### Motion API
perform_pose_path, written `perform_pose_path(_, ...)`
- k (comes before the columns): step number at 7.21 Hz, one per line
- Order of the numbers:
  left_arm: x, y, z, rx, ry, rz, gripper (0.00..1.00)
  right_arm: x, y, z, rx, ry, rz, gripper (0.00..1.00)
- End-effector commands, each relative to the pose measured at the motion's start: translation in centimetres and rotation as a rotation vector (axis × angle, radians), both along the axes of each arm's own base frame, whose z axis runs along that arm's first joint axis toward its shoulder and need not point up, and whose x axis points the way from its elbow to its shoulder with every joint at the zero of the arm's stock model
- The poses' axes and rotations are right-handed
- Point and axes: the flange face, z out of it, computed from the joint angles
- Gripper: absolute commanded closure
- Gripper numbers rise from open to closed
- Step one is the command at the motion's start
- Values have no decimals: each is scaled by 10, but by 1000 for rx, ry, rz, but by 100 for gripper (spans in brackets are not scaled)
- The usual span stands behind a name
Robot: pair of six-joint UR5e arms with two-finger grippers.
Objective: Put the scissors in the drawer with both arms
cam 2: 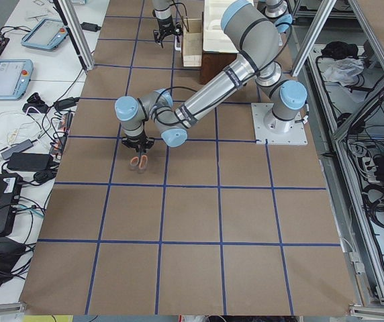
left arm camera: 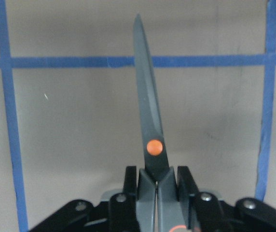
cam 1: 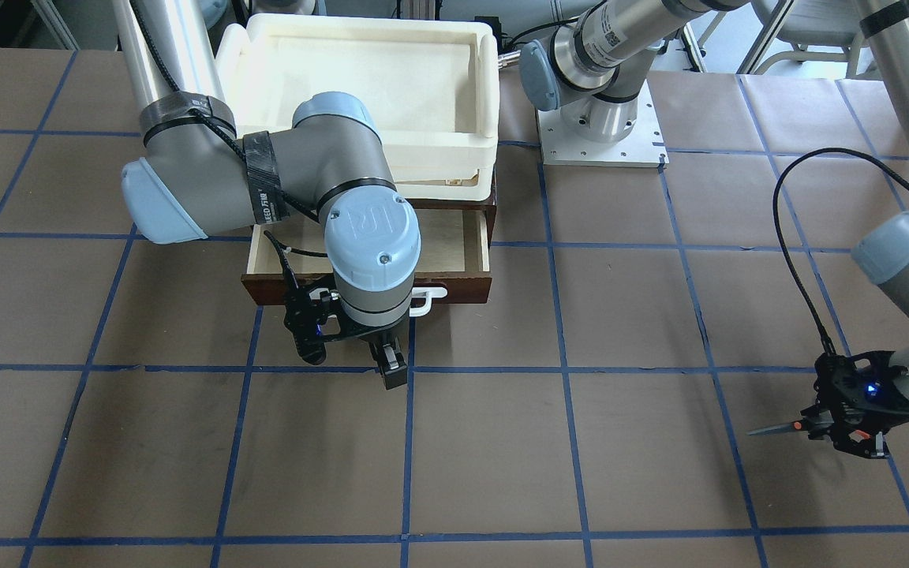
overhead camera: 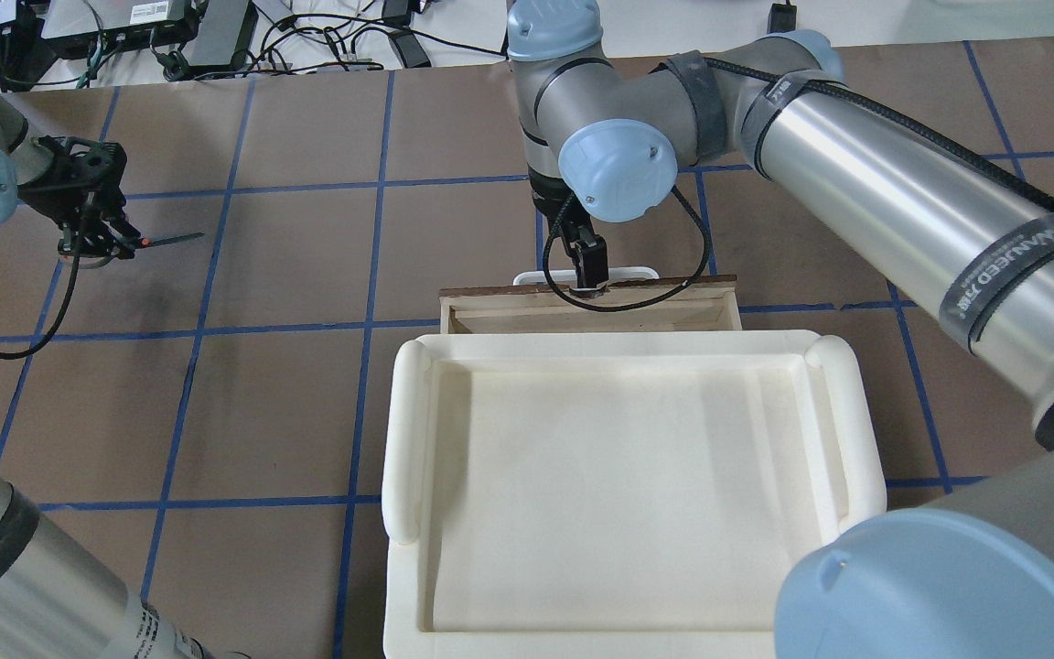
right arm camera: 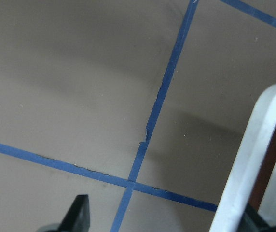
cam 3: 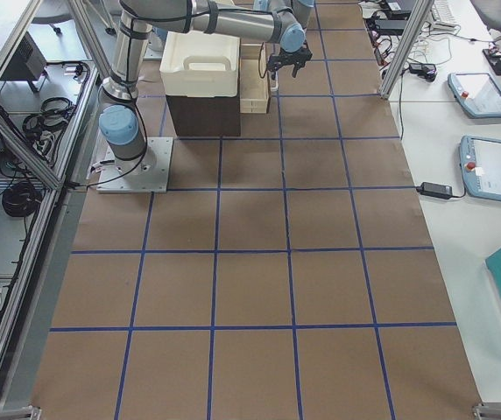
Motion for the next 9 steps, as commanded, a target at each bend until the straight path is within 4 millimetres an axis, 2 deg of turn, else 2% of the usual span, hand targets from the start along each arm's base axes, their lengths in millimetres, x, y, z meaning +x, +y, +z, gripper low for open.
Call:
perform_pose_path(1,-54,3,46,-4,-12,9,100,-5,-11,-2,-4,-6,-4,0)
perform_pose_path(2,-60,7,57,1,-9,33,100,-12,-16,-2,-4,-10,2,0)
perform_pose_path(3,-84,12,77,2,-17,13,100,-16,-19,-3,-4,-10,2,0)
perform_pose_path(4,-120,18,99,13,-60,27,100,-16,-23,-9,-10,-11,0,0)
perform_pose_path(5,-172,29,121,21,-67,15,100,-15,-28,-4,-25,-14,1,0)
perform_pose_path(6,-212,38,138,10,-87,3,100,-13,-33,-3,-34,-13,1,0)
perform_pose_path(8,-283,62,164,1,-115,5,100,-15,-38,-3,-36,-15,-4,0)
perform_pose_path(9,-312,85,182,24,-107,-4,100,-25,-47,5,-51,-22,-8,0)
